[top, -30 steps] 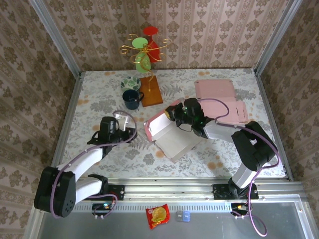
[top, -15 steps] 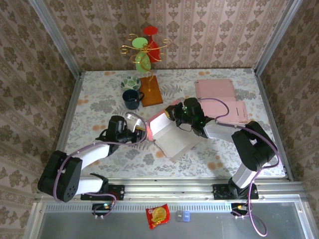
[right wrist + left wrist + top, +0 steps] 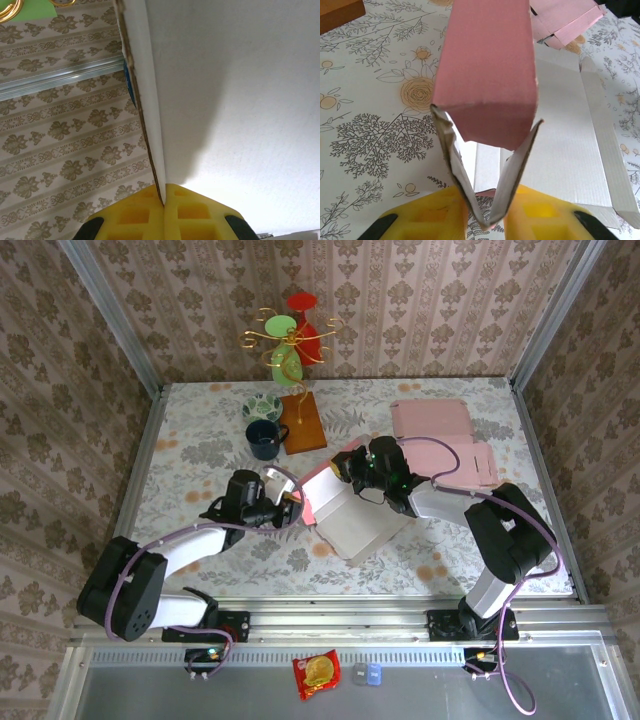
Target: Fold the paper box
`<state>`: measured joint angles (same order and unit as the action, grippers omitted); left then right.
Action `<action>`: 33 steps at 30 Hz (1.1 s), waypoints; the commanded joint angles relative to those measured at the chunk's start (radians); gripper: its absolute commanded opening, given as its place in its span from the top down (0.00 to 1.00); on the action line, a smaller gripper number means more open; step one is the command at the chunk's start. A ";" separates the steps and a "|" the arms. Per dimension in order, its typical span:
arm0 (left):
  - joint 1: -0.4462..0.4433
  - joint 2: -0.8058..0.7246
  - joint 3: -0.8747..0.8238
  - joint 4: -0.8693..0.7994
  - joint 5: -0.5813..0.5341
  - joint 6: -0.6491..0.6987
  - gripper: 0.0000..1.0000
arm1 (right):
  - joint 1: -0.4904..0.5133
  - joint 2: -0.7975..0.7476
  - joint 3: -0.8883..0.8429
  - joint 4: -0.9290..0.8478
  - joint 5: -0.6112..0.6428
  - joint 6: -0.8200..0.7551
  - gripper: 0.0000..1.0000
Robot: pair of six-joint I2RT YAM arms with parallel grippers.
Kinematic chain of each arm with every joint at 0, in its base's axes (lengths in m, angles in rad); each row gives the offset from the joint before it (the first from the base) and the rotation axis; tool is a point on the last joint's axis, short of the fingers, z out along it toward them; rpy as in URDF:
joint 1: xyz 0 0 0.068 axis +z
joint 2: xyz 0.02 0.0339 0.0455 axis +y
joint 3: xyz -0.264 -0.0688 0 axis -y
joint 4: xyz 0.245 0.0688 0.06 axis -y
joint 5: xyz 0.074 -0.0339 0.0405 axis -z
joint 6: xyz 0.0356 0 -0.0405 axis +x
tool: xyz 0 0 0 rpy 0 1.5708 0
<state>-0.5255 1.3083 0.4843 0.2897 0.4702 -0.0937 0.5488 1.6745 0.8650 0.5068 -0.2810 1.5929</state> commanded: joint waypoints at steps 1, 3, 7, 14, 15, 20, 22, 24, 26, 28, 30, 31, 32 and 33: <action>-0.024 -0.007 0.016 0.035 -0.026 -0.006 0.76 | 0.008 0.010 0.024 0.020 -0.001 -0.004 1.00; -0.031 -0.009 0.019 0.036 -0.044 -0.020 0.80 | 0.008 0.007 0.026 0.022 0.003 -0.005 1.00; -0.051 -0.012 0.019 0.047 -0.090 -0.059 0.78 | 0.010 -0.005 0.017 0.034 0.025 -0.001 1.00; -0.077 -0.039 0.019 0.041 -0.143 -0.079 0.74 | 0.017 -0.011 0.007 0.065 0.050 0.015 1.00; -0.077 -0.044 0.018 0.033 -0.140 -0.073 0.74 | 0.016 -0.008 0.008 0.066 0.048 0.014 1.00; -0.077 -0.067 0.023 -0.018 -0.094 -0.040 0.70 | 0.012 -0.006 0.010 0.068 0.038 0.013 1.00; -0.078 -0.076 0.019 -0.028 -0.082 -0.032 0.68 | 0.010 -0.006 0.010 0.067 0.036 0.013 1.00; -0.077 -0.079 0.016 -0.032 -0.076 -0.028 0.68 | 0.009 -0.005 0.011 0.070 0.036 0.013 1.00; -0.077 -0.075 0.019 -0.034 -0.070 -0.027 0.70 | 0.010 -0.004 0.010 0.070 0.035 0.013 1.00; -0.077 -0.065 0.026 -0.027 -0.060 -0.032 0.71 | 0.010 -0.002 0.008 0.081 0.036 0.016 1.00; -0.080 -0.056 0.034 -0.026 -0.057 -0.040 0.70 | 0.009 0.001 0.007 0.088 0.037 0.016 1.00; -0.083 -0.056 0.037 -0.026 -0.060 -0.043 0.67 | 0.008 0.002 0.007 0.098 0.040 0.016 1.00; -0.088 -0.060 0.037 -0.026 -0.071 -0.043 0.65 | 0.008 0.002 0.006 0.107 0.043 0.016 1.00; -0.091 -0.063 0.037 -0.030 -0.080 -0.042 0.64 | 0.008 0.004 0.006 0.119 0.044 0.016 1.00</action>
<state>-0.5987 1.2480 0.4885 0.2687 0.3679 -0.1421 0.5552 1.6745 0.8646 0.5499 -0.2470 1.6005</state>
